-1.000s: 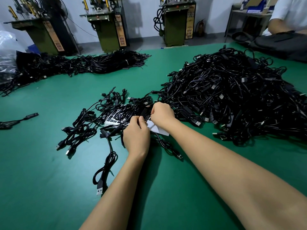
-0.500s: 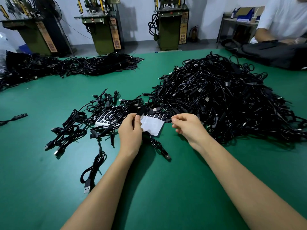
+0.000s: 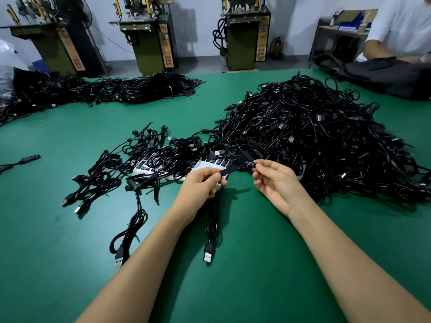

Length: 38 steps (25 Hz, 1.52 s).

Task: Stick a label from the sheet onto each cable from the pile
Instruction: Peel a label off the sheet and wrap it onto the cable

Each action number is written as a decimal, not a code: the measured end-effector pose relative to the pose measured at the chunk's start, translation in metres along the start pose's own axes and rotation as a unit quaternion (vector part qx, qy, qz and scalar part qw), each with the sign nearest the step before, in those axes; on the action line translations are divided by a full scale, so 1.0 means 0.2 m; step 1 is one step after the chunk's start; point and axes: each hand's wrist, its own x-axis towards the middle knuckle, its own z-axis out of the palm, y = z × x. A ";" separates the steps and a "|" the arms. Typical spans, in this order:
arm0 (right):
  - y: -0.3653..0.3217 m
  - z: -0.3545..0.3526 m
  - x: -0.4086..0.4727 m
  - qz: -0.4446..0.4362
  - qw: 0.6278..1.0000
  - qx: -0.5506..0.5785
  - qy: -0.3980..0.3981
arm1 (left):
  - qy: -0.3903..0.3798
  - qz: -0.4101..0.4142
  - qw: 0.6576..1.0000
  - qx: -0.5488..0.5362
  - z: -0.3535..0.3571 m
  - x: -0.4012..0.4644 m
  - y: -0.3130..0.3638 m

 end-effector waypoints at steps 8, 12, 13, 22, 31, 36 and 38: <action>0.05 0.04 -0.01 -0.080 0.991 -0.095 0.046 | 0.003 0.001 0.999 0.053 0.01 0.00 -0.01; 0.10 0.08 -0.03 -0.161 0.963 -0.203 0.067 | 0.003 0.000 0.995 0.104 0.01 0.01 -0.01; 0.11 0.09 -0.04 -0.180 0.955 -0.226 0.065 | 0.001 0.002 0.993 0.119 0.01 0.01 -0.01; 0.15 0.10 -0.05 -0.271 0.885 -0.375 0.057 | -0.001 0.019 0.984 0.177 0.02 0.00 -0.01; 0.16 0.09 -0.02 -0.237 0.905 -0.350 0.044 | 0.001 0.021 0.984 0.175 0.02 0.00 -0.02; 0.16 0.08 -0.02 -0.233 0.912 -0.334 0.043 | -0.002 0.019 0.985 0.173 0.01 0.01 -0.03; 0.16 0.08 -0.02 -0.233 0.915 -0.328 0.040 | 0.001 0.019 0.985 0.174 0.01 0.01 -0.03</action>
